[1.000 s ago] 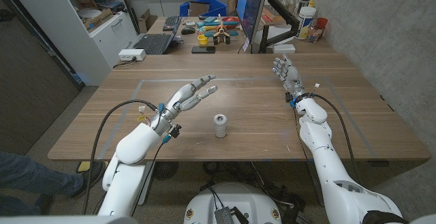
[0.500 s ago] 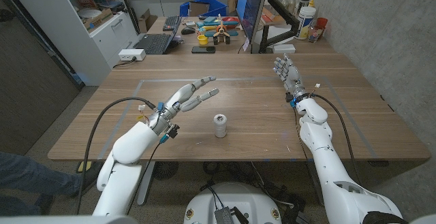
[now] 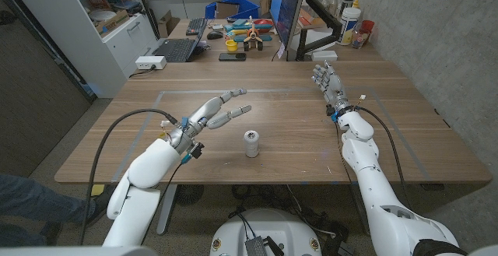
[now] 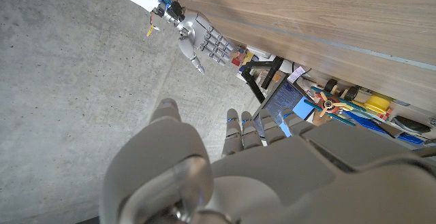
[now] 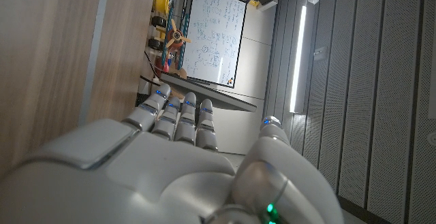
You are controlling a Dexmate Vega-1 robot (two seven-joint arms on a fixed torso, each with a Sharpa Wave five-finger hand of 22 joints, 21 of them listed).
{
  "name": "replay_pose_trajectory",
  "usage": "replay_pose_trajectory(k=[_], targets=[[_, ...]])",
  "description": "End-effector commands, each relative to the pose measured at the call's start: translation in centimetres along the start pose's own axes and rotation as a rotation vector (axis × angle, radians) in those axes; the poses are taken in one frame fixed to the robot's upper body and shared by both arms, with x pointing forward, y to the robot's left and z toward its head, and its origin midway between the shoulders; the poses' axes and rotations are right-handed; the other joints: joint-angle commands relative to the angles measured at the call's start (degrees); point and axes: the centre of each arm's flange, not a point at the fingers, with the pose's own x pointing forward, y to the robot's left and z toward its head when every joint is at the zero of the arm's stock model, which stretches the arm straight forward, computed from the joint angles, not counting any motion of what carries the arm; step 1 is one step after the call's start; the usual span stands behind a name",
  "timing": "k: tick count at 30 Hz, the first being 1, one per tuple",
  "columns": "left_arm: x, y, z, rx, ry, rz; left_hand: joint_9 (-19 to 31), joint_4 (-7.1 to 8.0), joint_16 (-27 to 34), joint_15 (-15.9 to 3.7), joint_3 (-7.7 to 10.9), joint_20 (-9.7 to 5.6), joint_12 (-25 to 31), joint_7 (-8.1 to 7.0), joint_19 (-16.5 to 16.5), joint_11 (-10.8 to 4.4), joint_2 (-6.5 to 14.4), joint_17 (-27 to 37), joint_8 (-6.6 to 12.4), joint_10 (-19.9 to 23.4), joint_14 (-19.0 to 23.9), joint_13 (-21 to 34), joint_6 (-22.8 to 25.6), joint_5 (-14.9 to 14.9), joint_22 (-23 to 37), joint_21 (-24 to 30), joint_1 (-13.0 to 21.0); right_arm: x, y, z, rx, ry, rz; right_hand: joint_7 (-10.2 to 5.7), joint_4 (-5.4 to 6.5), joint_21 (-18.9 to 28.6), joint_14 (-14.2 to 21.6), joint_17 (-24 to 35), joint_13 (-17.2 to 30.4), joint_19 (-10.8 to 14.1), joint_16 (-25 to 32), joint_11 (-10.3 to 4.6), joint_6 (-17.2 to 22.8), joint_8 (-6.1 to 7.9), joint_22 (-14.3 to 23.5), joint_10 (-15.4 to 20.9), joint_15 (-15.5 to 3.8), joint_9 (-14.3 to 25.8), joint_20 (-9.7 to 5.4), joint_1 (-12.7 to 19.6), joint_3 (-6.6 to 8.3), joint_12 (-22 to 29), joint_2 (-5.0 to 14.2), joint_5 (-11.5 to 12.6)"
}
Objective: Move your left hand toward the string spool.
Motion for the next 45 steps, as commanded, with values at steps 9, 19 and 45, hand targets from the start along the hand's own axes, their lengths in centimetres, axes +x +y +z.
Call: replay_pose_trajectory(k=[9, 19, 45], targets=[[1.8, -1.1, 1.2, 0.188, 0.018, -0.072, 0.34, -0.82, -0.08, -0.1, 0.32, 0.03, 0.1, -0.02, -0.89, 0.06, 0.06, 0.16, 0.17, 1.07, 1.08, 0.27, 1.09, -0.42, 0.33, 0.05, 1.35, 0.0, -0.6, -0.1, 0.012, -0.013, -0.004, 0.0, -0.3, 0.13, 0.88, 0.3, 0.32, -0.05, 0.05, -0.17, 0.6, -0.24, 0.29, 0.61, -0.02, 0.15, -0.15, 0.28, 0.23, 0.11, 0.03, -0.01], [2.1, -1.8, 1.8, 0.252, 0.018, -0.083, 0.36, -1.11, 0.15, -0.24, 0.38, 0.12, 0.3, -0.14, -0.63, -0.3, 0.05, 0.18, 0.01, 1.81, 1.85, 0.29, 1.11, -0.52, 0.35, 0.26, 1.83, 0.5, -0.7, -0.2, 0.019, -0.011, 0.008, -0.06, -0.33, 0.13, 0.91, 0.3, 0.33, -0.07, 0.04, -0.27, 0.61, -0.26, 0.29, 0.69, -0.02, 0.15, -0.16, 0.26, 0.19, 0.1, 0.03, -0.01], [2.1, -2.4, 2.6, 0.423, 0.039, -0.11, 0.41, -1.65, 0.17, -0.06, 0.51, 0.37, 0.28, -0.42, 0.41, -0.48, 0.08, 0.23, 0.03, 2.35, 2.47, 0.33, 1.99, -0.67, 0.38, 0.74, 2.74, 0.7, -1.1, -0.2, 0.025, -0.016, 0.011, -0.08, -0.41, 0.13, 0.94, 0.32, 0.34, -0.15, 0.0, -0.29, 0.68, -0.29, 0.29, 0.74, -0.01, 0.17, -0.05, 0.22, 0.11, 0.04, 0.07, -0.01]])
